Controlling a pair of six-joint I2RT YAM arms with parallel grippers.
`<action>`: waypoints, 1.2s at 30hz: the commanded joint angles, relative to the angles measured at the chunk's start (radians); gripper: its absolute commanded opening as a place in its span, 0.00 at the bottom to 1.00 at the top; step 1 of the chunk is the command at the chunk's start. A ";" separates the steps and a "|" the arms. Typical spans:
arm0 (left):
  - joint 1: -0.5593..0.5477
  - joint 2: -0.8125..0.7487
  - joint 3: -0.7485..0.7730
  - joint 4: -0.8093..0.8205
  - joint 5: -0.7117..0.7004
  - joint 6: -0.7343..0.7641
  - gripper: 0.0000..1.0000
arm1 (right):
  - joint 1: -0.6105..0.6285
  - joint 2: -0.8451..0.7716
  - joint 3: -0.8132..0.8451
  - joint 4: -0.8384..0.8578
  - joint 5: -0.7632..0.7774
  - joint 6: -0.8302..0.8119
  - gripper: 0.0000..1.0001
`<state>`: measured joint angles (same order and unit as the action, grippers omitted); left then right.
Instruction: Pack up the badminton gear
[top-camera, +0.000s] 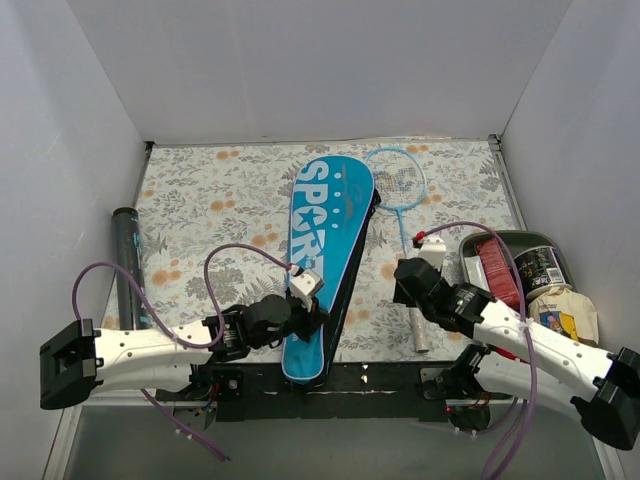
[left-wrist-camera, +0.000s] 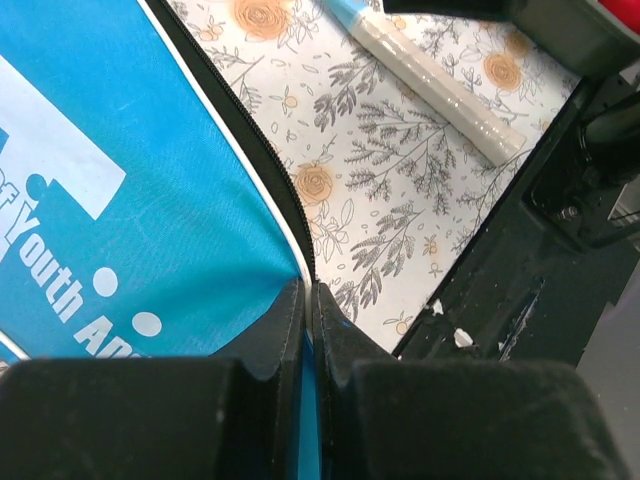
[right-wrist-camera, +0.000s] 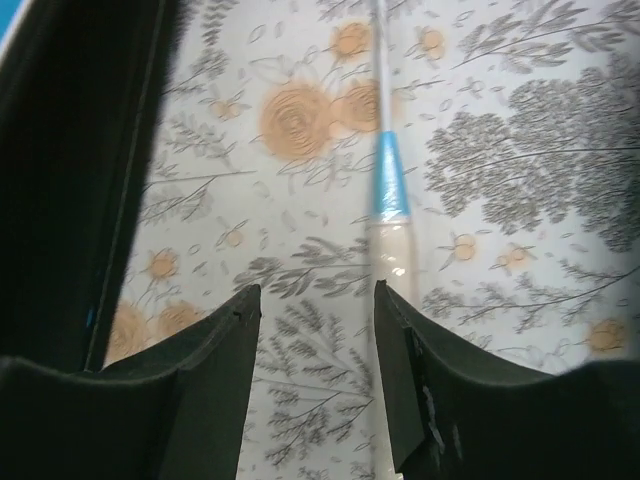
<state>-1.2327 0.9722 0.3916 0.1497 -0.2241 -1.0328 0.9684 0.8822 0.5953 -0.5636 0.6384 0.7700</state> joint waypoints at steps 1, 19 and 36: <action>-0.001 -0.049 0.072 -0.027 -0.064 -0.003 0.00 | -0.207 0.026 0.007 0.168 -0.124 -0.241 0.57; -0.001 -0.132 0.056 -0.041 -0.098 -0.032 0.00 | -0.551 0.472 0.115 0.511 -0.394 -0.462 0.51; -0.001 -0.168 0.069 -0.058 -0.133 -0.027 0.00 | -0.570 0.603 0.104 0.554 -0.416 -0.442 0.01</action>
<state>-1.2324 0.8364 0.4271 0.0608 -0.3164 -1.0626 0.4053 1.4788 0.6800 -0.0444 0.2131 0.3233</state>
